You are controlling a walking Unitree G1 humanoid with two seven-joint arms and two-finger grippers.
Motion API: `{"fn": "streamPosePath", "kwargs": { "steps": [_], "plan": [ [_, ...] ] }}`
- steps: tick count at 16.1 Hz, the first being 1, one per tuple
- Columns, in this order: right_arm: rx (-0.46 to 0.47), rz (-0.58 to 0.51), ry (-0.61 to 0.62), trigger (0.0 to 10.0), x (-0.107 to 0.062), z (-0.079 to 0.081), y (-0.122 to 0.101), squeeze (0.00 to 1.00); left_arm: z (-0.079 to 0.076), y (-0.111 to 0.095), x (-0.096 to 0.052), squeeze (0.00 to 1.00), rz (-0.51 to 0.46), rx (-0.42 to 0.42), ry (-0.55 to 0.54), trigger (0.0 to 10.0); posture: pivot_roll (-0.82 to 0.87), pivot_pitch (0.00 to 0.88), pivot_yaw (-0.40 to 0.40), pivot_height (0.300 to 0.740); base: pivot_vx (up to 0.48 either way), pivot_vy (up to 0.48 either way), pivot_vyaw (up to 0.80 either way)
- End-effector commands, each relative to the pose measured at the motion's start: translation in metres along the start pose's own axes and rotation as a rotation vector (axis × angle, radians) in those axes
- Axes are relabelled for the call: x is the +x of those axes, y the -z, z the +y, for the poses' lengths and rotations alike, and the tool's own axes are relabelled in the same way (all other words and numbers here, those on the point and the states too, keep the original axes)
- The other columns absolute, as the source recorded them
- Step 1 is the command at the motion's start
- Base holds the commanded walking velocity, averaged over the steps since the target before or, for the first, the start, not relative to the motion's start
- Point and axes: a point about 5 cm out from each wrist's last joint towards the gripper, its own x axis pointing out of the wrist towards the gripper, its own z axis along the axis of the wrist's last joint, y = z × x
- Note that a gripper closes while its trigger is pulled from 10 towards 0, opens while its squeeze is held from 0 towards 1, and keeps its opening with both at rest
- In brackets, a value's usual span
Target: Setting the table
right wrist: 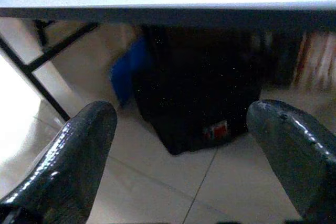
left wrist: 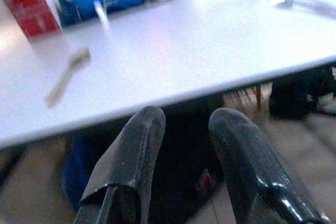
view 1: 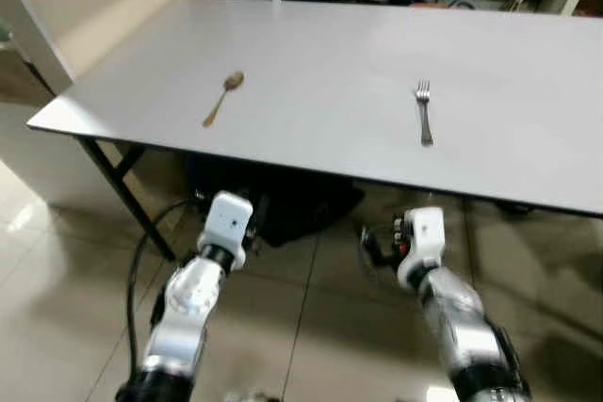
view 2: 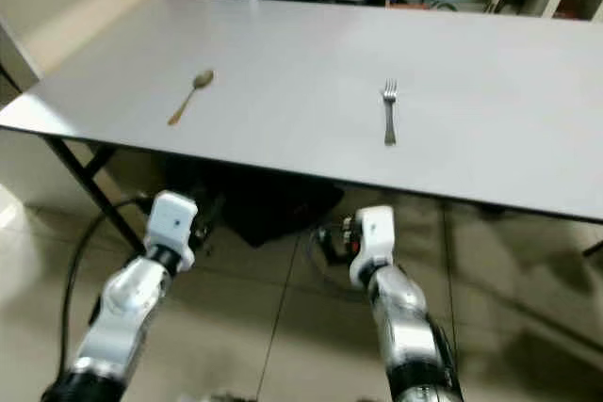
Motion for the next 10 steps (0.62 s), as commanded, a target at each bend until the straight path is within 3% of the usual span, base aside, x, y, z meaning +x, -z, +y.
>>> {"fn": "streamPosePath", "kwargs": {
  "steps": [1, 4, 5, 8, 9, 10],
  "plan": [
    [-0.114, -0.087, -0.004, 10.0, -0.008, -0.007, -0.018, 0.0, 0.014, -0.014, -0.008, 0.0, -0.046, 0.032, -0.041, 10.0, -0.16, 0.0, 0.097, 0.731, 0.0, 0.0, 0.0],
    [-0.114, -0.092, 0.063, 10.0, -0.025, -0.016, -0.014, 0.0, 0.04, -0.021, -0.026, 0.0, -0.05, -0.129, -0.266, 10.0, -0.15, 0.0, 0.088, 0.731, 0.0, 0.0, 0.0],
    [-0.097, -0.106, 0.048, 10.0, -0.023, -0.01, -0.02, 0.0, 0.046, -0.013, -0.031, 0.0, -0.015, -0.195, -0.344, 10.0, -0.15, 0.0, 0.088, 0.731, 0.0, 0.0, 0.0],
    [-0.043, -0.134, 0.013, 10.0, -0.009, 0.005, -0.035, 0.0, 0.044, -0.001, -0.033, 0.0, 0.039, -0.292, -0.386, 10.0, -0.15, 0.0, 0.082, 0.731, 0.0, 0.0, 0.0],
    [0.022, -0.145, 0.015, 10.0, -0.001, 0.008, -0.039, 0.0, 0.042, 0.003, -0.029, 0.0, 0.055, -0.339, -0.385, 10.0, -0.15, 0.0, 0.081, 0.731, 0.0, 0.0, 0.0],
    [0.034, -0.152, 0.006, 10.0, 0.003, 0.011, -0.042, 0.0, 0.037, 0.002, -0.025, 0.0, 0.069, -0.333, -0.348, 10.0, -0.15, 0.0, 0.08, 0.731, 0.0, 0.0, 0.0]
  ]
}}
